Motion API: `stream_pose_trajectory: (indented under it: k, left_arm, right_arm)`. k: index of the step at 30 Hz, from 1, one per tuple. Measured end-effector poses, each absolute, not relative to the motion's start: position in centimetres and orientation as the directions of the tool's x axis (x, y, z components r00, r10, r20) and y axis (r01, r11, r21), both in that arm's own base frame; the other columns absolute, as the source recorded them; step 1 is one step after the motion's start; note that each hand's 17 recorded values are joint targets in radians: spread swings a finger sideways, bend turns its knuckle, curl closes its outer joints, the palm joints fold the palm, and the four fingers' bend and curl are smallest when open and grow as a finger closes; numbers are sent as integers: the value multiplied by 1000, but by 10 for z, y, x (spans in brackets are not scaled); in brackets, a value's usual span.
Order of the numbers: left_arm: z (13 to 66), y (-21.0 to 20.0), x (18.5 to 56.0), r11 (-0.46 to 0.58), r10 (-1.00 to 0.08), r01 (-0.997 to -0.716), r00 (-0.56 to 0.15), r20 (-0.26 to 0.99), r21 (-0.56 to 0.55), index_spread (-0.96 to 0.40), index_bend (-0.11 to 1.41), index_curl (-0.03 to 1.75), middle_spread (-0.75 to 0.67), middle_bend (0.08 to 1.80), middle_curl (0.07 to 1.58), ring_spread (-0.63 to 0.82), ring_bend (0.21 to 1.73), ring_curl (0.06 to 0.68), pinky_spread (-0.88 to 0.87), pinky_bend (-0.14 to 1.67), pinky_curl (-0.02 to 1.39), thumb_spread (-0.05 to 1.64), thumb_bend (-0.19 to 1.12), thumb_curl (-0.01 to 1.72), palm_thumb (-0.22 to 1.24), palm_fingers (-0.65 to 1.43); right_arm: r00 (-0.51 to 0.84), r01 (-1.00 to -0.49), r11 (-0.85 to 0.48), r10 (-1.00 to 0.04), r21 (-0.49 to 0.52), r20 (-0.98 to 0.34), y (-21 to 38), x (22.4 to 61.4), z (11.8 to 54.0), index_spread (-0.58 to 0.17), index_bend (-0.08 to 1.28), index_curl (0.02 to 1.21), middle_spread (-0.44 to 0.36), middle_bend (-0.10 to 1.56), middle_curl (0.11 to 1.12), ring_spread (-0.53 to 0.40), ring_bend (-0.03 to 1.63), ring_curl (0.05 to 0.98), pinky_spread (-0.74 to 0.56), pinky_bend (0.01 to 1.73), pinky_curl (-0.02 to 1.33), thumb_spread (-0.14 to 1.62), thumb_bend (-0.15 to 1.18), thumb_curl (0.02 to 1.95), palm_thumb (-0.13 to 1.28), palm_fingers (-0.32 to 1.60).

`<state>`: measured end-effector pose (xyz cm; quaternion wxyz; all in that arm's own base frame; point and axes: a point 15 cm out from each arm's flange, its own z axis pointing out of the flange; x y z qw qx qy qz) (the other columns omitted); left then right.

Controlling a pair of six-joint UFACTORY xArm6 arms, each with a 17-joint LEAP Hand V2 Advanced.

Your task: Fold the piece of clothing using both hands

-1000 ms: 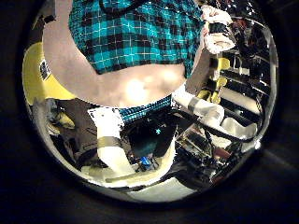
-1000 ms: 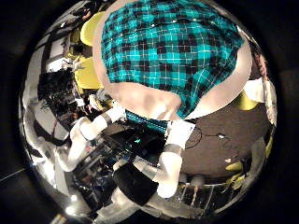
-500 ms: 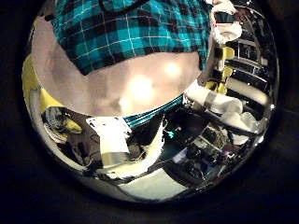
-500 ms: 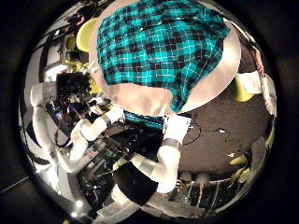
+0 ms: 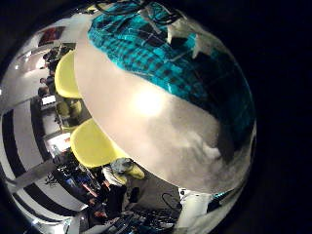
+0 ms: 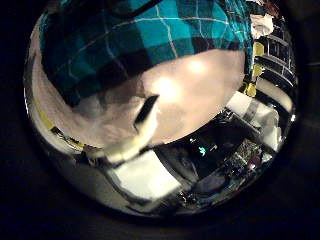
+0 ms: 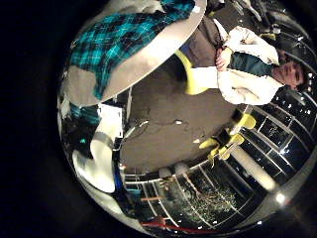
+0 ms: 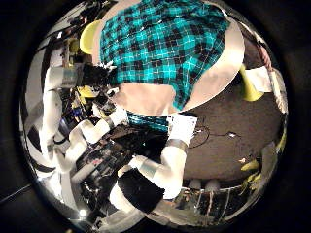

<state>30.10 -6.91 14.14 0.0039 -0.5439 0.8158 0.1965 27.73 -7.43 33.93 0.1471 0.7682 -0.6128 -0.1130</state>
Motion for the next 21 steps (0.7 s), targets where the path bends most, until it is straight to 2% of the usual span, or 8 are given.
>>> stream_pose_trajectory:
  k: [1, 2, 3, 6, 12, 14, 17, 21]
  left_arm:
    - [142, -70, 304, 329, -889, -894, -402, -221, 303, -200, 203, 408, -258, 568, 527, -250, 771, 185, -247, 472, 392, 952, 8, 340, 378, 912]
    - [143, -71, 306, 328, -891, -898, -398, -221, 295, -215, 206, 413, -281, 575, 525, -283, 796, 187, -293, 497, 393, 964, 19, 343, 410, 983]
    - [144, -73, 310, 329, -893, -903, -392, -220, 275, -262, 192, 428, -336, 636, 561, -367, 849, 216, -399, 566, 414, 996, 37, 350, 477, 1097]
    - [157, -78, 324, 337, -900, -919, -378, -218, 203, -347, 221, 485, -419, 735, 648, -464, 970, 296, -547, 695, 477, 1071, 88, 369, 622, 1171]
    - [188, -76, 331, 332, -903, -927, -366, -225, 176, -469, 271, 604, -509, 820, 733, -526, 1060, 373, -677, 827, 536, 1152, 75, 386, 707, 1087]
    - [201, -76, 331, 332, -903, -926, -366, -223, 177, -498, 274, 645, -528, 831, 753, -532, 1075, 389, -698, 849, 546, 1166, 64, 389, 721, 1069]
    - [216, -77, 332, 333, -903, -926, -368, -220, 179, -535, 268, 705, -548, 843, 779, -536, 1090, 409, -718, 868, 556, 1180, 45, 394, 739, 1051]
    - [231, -79, 336, 341, -901, -923, -374, -219, 176, -574, 247, 786, -567, 848, 807, -547, 1098, 427, -730, 890, 569, 1190, 16, 399, 751, 1034]
  right_arm:
    - [224, -909, -206, -975, 362, 8, -74, 277, 340, -354, 150, 252, 21, 244, 352, 162, 594, 224, 345, 594, 244, 1149, -19, 244, 180, 122]
    - [224, -910, -206, -975, 360, 9, -74, 276, 341, -354, 149, 252, 21, 244, 352, 162, 596, 224, 345, 593, 244, 1149, -19, 244, 180, 123]
    - [224, -911, -205, -975, 358, 10, -74, 276, 341, -353, 150, 252, 21, 248, 354, 162, 597, 224, 345, 590, 243, 1149, -19, 244, 180, 127]
    - [223, -910, -205, -975, 359, 9, -74, 276, 341, -360, 154, 254, 16, 252, 355, 157, 597, 224, 345, 582, 242, 1149, -19, 244, 180, 135]
    - [230, -907, -212, -973, 365, 7, -75, 276, 340, -363, 150, 256, 8, 263, 357, 136, 609, 228, 344, 572, 240, 1149, -19, 244, 180, 176]
    - [240, -900, -221, -971, 375, 4, -76, 277, 336, -361, 153, 256, -13, 274, 359, 98, 642, 233, 333, 573, 235, 1154, -14, 246, 193, 236]
    - [257, -886, -240, -966, 398, -11, -78, 280, 327, -352, 141, 254, -55, 285, 363, 27, 710, 250, 262, 604, 237, 1166, 5, 260, 265, 313]
    - [268, -851, -258, -962, 458, -44, -79, 285, 303, -322, 145, 255, -98, 302, 374, -43, 759, 271, 165, 635, 242, 1156, 8, 282, 364, 311]
